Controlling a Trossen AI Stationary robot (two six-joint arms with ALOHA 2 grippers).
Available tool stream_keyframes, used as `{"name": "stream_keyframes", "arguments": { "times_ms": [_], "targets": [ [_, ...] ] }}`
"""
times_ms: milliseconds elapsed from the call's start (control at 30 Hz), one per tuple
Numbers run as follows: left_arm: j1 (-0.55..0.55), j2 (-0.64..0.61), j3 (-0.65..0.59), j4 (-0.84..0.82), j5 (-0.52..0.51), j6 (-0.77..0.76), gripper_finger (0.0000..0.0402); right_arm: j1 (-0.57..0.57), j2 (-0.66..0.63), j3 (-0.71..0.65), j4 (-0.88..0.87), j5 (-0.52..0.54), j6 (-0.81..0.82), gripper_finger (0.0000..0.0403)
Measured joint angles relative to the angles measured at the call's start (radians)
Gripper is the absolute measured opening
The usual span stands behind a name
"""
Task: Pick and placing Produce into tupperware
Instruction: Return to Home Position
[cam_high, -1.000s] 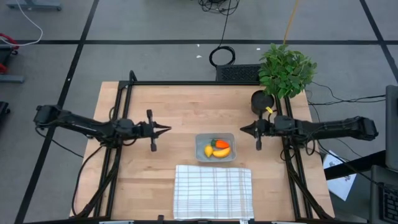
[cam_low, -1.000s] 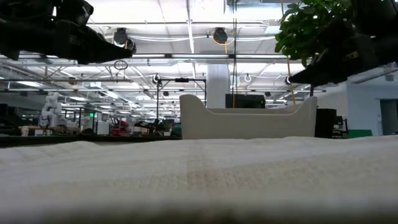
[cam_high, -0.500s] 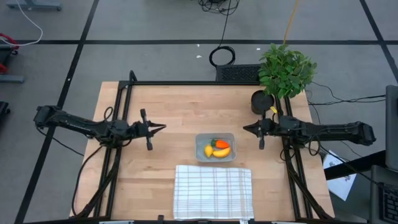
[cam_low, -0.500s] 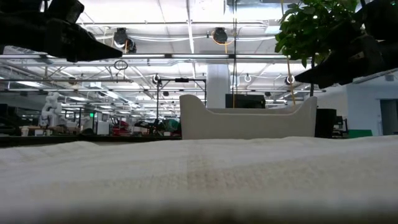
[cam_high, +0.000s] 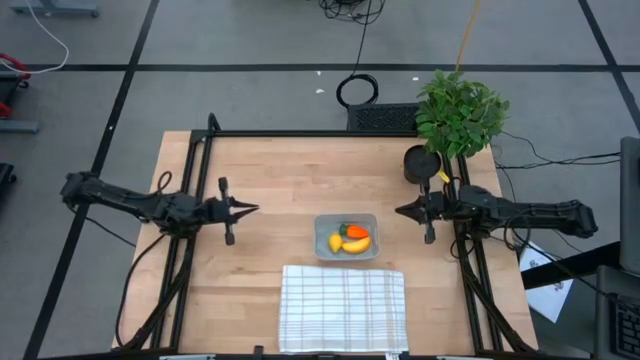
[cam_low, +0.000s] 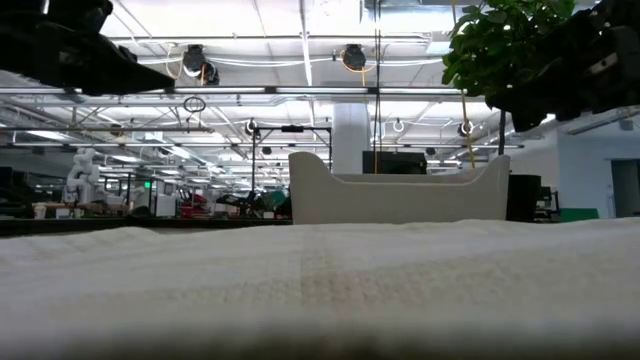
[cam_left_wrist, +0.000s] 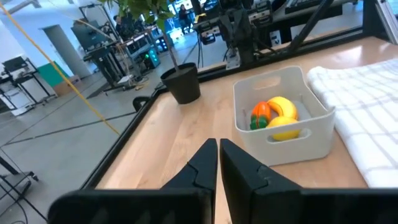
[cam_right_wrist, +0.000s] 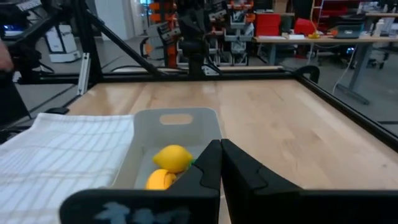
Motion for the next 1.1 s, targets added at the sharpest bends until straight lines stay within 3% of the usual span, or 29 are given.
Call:
{"name": "stream_keyframes", "arguments": {
  "times_ms": [467, 633, 867, 1100],
  "targets": [
    [0.095, -0.138, 0.000, -0.167, -0.003, 0.016, 0.0026, 0.000, -0.079, 0.000, -0.055, 0.000, -0.004, 0.0000],
    [0.143, -0.148, 0.000, -0.189, 0.160, 0.007, 0.0026, 0.000, -0.083, 0.000, -0.062, -0.001, -0.001, 0.0000],
    [0.191, -0.148, 0.000, -0.216, 0.187, -0.012, 0.0026, 0.000, -0.083, 0.000, -0.072, -0.002, 0.019, 0.0000],
    [0.198, -0.162, 0.000, -0.178, 0.333, -0.010, 0.0026, 0.000, -0.083, 0.000, -0.065, -0.002, 0.031, 0.0000]
  ]
}}
